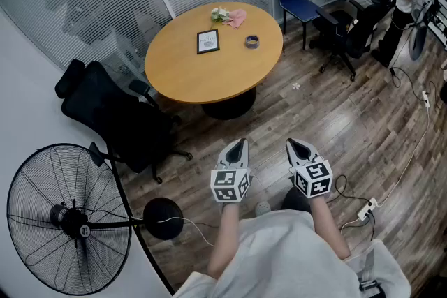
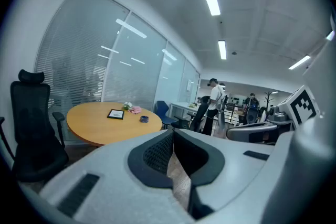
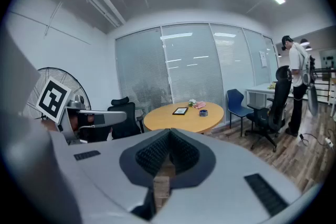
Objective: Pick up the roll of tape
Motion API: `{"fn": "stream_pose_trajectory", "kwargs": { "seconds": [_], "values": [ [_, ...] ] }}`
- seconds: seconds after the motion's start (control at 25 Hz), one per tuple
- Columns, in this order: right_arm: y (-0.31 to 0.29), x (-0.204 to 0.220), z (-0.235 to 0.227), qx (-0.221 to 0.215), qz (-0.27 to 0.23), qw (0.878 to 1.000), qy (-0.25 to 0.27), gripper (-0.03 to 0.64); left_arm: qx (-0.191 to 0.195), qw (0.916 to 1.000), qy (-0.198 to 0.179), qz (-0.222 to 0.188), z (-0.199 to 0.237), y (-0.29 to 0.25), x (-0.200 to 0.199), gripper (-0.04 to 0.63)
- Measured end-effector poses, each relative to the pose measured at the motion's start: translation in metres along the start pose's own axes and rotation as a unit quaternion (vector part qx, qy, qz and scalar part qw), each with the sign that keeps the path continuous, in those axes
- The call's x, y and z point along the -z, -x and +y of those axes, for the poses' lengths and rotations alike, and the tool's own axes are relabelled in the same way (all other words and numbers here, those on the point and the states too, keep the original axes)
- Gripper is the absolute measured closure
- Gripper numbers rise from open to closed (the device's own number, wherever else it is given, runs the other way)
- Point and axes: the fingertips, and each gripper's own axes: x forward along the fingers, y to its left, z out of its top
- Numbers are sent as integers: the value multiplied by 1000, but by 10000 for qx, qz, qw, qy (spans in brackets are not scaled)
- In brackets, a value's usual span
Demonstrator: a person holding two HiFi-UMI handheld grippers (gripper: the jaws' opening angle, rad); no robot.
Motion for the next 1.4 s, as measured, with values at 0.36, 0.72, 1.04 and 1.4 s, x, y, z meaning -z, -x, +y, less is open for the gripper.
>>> {"fn": "stream_pose_trajectory", "kwargs": {
  "seconds": [0.36,0.72,1.04,1.4],
  "values": [
    [-16,-4,12,73,14,9999,111,620,-13,9998,165,-55,28,-3,-4,586],
    [-24,9,-8,-126,335,9993,143,597,37,9994,356,42,30,-38,0,584],
    [-56,-4,-48,-106,299,9995,-31,535,-94,9995,219,191,33,-87,-11,580],
    [-103,-19,-101,-48,336,9993,-161,497,74,9994,120,327,38,-159,-30,461]
  ]
}}
